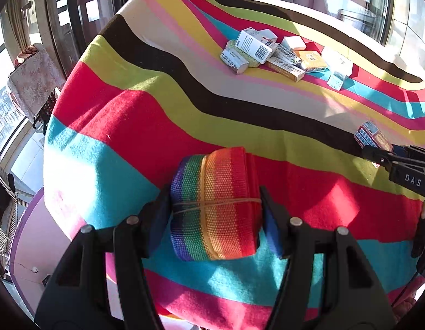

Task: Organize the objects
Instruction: 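Lift the rainbow strap roll and red tissue pack and carry them toward the cardboard box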

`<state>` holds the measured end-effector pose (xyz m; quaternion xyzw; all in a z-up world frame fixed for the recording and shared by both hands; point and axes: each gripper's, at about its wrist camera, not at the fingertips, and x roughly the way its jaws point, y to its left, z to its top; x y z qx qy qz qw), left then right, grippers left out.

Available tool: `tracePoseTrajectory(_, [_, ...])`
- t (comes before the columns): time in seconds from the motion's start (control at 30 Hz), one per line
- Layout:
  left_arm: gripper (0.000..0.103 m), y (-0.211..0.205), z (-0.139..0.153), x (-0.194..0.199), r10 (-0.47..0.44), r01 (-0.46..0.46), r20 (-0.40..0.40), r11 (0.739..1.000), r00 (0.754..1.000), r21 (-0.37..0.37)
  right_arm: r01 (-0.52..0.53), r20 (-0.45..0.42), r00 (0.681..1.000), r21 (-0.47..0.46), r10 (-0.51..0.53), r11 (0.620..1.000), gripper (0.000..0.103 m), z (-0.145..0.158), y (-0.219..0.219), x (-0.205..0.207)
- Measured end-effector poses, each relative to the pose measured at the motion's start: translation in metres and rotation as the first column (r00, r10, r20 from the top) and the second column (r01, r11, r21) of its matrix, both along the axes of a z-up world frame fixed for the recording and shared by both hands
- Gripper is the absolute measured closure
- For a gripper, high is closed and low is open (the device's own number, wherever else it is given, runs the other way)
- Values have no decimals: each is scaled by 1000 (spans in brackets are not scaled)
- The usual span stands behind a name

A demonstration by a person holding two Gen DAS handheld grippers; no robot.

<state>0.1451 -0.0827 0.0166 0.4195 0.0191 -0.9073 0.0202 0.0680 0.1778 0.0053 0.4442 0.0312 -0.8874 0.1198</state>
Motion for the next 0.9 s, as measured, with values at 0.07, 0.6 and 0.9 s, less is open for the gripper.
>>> tracePoseTrajectory(0.07, [39,2,3,1,-9,9,-9,1000,1000,2,-12,3,1000,-17,12,1000,61,1,-6,12])
tracePoseTrajectory(0.6, [39,11,23,21,-55,54,-64,998,996,-29,-105,23,994,-3,105,994,61,7,-45,59])
tracePoseTrajectory(0.9, [39,-19,37,49,-4,1,-96,1000,995,-26,-223,-11,975,4,223,975,61,31,-91,80])
